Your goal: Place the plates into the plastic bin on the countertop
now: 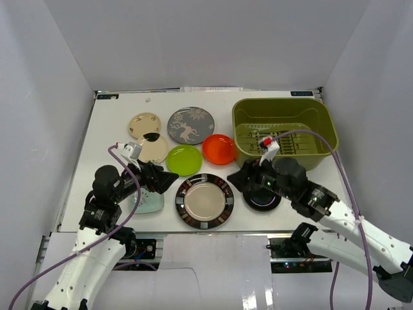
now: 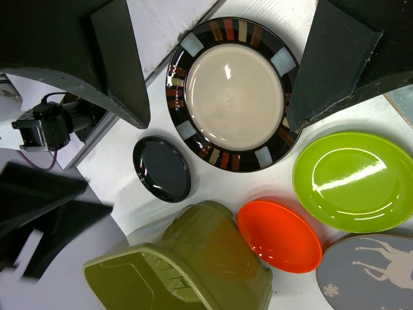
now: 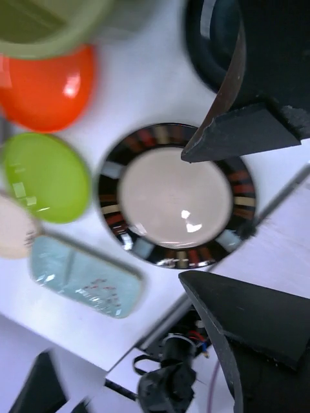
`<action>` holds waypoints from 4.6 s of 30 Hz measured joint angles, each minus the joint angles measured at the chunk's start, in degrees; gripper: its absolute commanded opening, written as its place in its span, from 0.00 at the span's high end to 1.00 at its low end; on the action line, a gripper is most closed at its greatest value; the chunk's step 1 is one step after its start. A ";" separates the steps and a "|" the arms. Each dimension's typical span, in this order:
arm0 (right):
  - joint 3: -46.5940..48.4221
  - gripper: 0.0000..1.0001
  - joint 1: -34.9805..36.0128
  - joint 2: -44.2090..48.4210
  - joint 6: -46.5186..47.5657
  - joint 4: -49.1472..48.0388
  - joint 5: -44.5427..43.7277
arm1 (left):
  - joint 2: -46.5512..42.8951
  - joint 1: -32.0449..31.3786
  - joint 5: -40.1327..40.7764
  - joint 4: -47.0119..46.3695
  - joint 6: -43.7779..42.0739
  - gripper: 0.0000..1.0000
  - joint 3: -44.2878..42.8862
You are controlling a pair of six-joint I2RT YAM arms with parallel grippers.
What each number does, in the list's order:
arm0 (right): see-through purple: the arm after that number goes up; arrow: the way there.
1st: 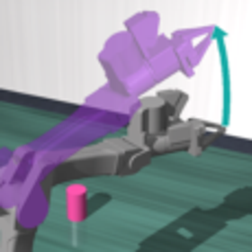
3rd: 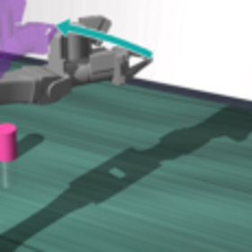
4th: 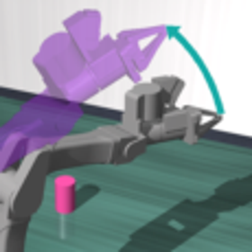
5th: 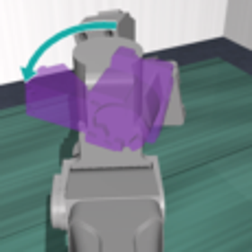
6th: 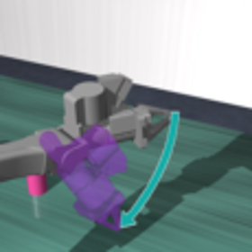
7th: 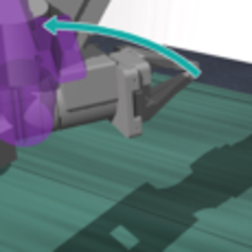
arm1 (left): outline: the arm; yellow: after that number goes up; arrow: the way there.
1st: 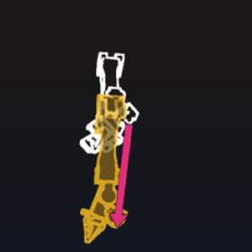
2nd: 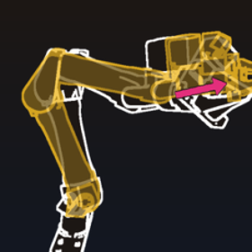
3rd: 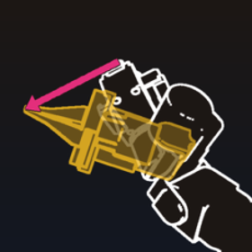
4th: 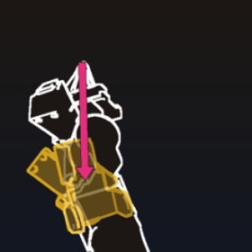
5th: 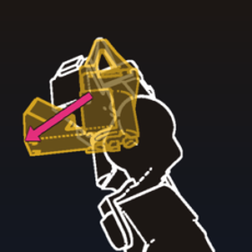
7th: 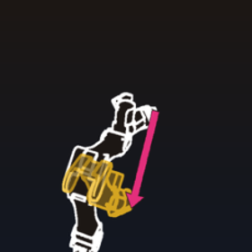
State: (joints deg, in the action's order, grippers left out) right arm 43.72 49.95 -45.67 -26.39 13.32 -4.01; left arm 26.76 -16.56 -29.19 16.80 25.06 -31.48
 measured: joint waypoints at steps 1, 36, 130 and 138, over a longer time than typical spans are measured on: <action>-4.13 0.28 0.31 2.91 -2.95 -0.24 0.57 | 0.04 0.00 -0.15 0.00 -0.07 0.02 0.00; -39.91 0.92 5.95 -26.80 -42.93 -56.85 -2.05 | 6.82 0.66 2.27 0.87 0.63 0.02 0.00; 9.64 0.08 -58.14 -21.03 -4.59 -10.47 25.24 | 109.46 10.91 -5.05 -1.07 -7.02 1.00 -73.05; 7.98 0.09 -52.76 -17.53 -4.87 -11.34 27.85 | 104.69 11.32 -6.51 -7.43 -0.66 1.00 -65.33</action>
State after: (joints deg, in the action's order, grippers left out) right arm 51.70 -2.81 -63.20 -31.27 1.98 23.83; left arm 131.46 -5.23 -35.70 9.37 24.40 -96.82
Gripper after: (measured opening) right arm 0.918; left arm 0.048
